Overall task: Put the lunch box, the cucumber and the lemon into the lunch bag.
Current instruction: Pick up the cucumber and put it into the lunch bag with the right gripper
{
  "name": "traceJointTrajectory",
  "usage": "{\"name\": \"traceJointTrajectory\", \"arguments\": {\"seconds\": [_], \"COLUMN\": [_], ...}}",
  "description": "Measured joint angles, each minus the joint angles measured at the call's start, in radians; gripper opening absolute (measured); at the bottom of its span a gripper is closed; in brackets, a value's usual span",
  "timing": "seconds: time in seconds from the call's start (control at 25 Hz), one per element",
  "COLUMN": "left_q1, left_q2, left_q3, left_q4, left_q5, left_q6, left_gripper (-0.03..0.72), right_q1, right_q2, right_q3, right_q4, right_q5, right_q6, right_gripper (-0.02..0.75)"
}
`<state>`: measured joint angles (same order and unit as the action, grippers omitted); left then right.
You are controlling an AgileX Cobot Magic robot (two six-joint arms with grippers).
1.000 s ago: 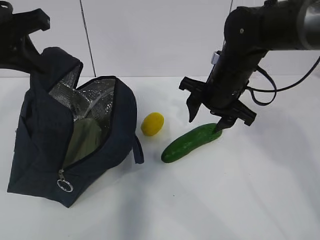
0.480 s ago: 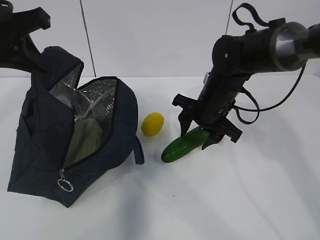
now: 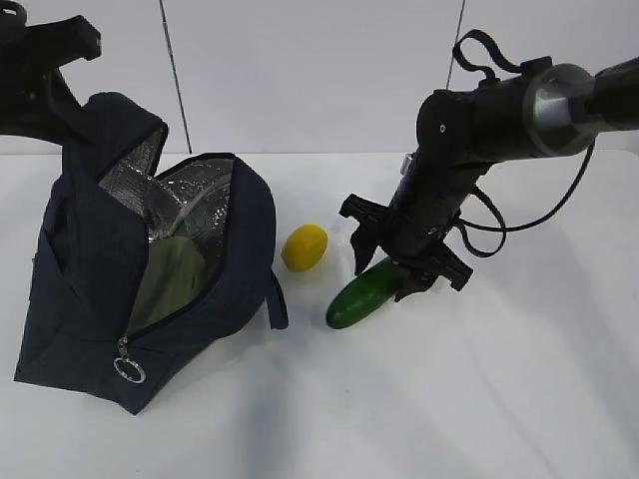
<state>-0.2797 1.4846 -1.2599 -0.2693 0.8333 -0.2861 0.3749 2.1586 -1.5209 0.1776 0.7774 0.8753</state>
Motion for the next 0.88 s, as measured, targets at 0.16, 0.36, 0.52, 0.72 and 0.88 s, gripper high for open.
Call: {"name": "traceJointTrajectory", "arguments": {"seconds": [0.16, 0.36, 0.52, 0.72, 0.88], "left_q1": [0.000, 0.000, 0.000, 0.000, 0.000], "left_q2": [0.000, 0.000, 0.000, 0.000, 0.000], "left_q3": [0.000, 0.000, 0.000, 0.000, 0.000], "left_q4": [0.000, 0.000, 0.000, 0.000, 0.000], "left_q5": [0.000, 0.000, 0.000, -0.002, -0.002], "left_q6": [0.001, 0.004, 0.004, 0.004, 0.006], "left_gripper": [-0.005, -0.005, -0.005, -0.005, -0.005], "right_q1": [0.000, 0.000, 0.000, 0.000, 0.000], "right_q2": [0.000, 0.015, 0.022, 0.022, 0.022], "right_q3": [0.000, 0.000, 0.000, 0.000, 0.000], "right_q4": [0.000, 0.006, 0.017, 0.021, 0.021], "right_q5": [-0.013, -0.014, -0.015, -0.016, -0.016], "right_q6": [0.000, -0.011, -0.020, -0.038, -0.040], "right_gripper": [0.461, 0.460, 0.435, 0.372, 0.365]}}
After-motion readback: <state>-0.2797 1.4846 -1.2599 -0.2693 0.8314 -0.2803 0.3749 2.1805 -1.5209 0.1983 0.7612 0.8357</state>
